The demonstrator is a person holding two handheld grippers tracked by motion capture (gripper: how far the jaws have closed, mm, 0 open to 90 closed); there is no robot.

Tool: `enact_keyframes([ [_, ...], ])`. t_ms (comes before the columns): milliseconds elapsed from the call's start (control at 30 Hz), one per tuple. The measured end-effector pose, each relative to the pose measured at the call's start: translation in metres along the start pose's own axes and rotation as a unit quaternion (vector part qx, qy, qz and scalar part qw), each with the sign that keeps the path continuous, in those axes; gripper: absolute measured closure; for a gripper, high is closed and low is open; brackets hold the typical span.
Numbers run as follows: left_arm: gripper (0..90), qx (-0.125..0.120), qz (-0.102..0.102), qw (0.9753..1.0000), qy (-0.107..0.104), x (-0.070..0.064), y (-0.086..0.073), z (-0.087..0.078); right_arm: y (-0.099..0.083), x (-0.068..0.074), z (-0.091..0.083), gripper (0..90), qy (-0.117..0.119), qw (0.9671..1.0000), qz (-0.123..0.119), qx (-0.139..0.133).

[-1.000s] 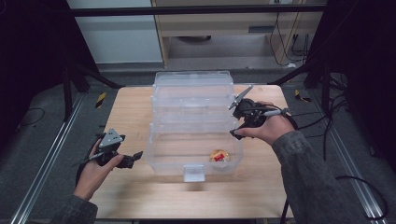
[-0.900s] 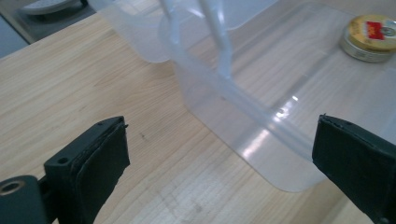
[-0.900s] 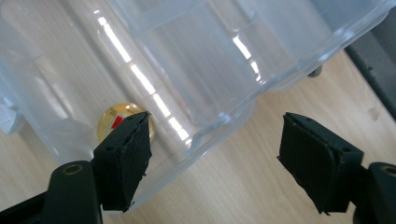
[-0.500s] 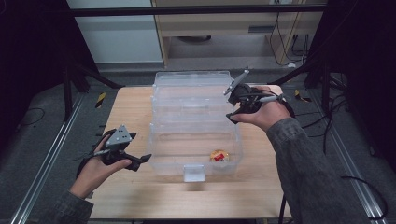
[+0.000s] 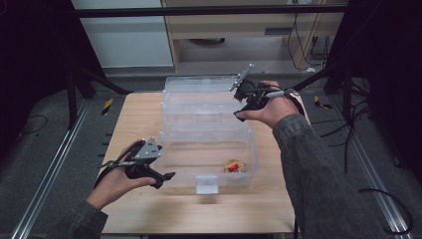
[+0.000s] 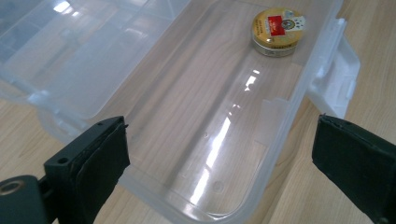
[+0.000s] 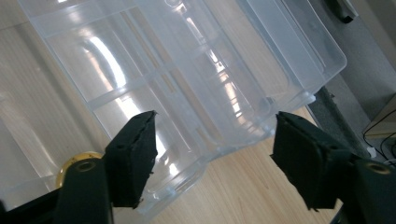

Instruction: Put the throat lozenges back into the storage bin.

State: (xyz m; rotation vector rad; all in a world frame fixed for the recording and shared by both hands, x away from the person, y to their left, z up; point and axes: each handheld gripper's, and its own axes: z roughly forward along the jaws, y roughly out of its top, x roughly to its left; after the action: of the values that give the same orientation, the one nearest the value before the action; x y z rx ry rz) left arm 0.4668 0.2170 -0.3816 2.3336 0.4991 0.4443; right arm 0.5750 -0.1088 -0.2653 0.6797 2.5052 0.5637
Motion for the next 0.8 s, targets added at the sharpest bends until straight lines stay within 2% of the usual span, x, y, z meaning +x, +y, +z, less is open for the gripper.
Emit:
enact_keyframes([
  [33,2.9,0.003,0.006,1.0,-0.005,-0.001,0.002,0.004,0.002,0.0,0.001,33.2,0.001,1.0,-0.001,0.001],
  [167,3.8,-0.002,0.007,0.9999,-0.007,-0.003,0.006,0.007,0.005,0.001,0.003,36.1,0.0,1.0,-0.005,-0.002],
  [200,3.7,0.0,0.01,0.9998,-0.014,-0.005,0.006,0.009,0.008,0.001,0.004,36.6,-0.002,1.0,-0.006,-0.005],
  [300,3.7,0.004,0.015,0.9998,-0.014,-0.005,0.007,0.01,0.011,0.001,0.005,37.0,-0.004,0.9999,-0.01,-0.009],
  [400,3.7,0.006,0.018,0.9995,-0.024,-0.007,0.007,0.012,0.016,0.0,0.011,39.4,-0.011,0.9996,-0.023,-0.015],
  [567,3.9,0.013,0.025,0.9991,-0.031,-0.009,0.005,0.016,0.019,0.0,0.02,44.3,-0.006,0.9994,-0.032,-0.012],
  [733,5.4,0.021,0.031,0.9986,-0.038,-0.01,0.005,0.019,0.021,0.001,0.027,44.5,0.003,0.9986,-0.051,-0.012],
  [800,6.4,0.024,0.034,0.9982,-0.044,-0.011,0.005,0.021,0.021,0.0,0.031,44.8,0.001,0.9986,-0.052,-0.007],
])
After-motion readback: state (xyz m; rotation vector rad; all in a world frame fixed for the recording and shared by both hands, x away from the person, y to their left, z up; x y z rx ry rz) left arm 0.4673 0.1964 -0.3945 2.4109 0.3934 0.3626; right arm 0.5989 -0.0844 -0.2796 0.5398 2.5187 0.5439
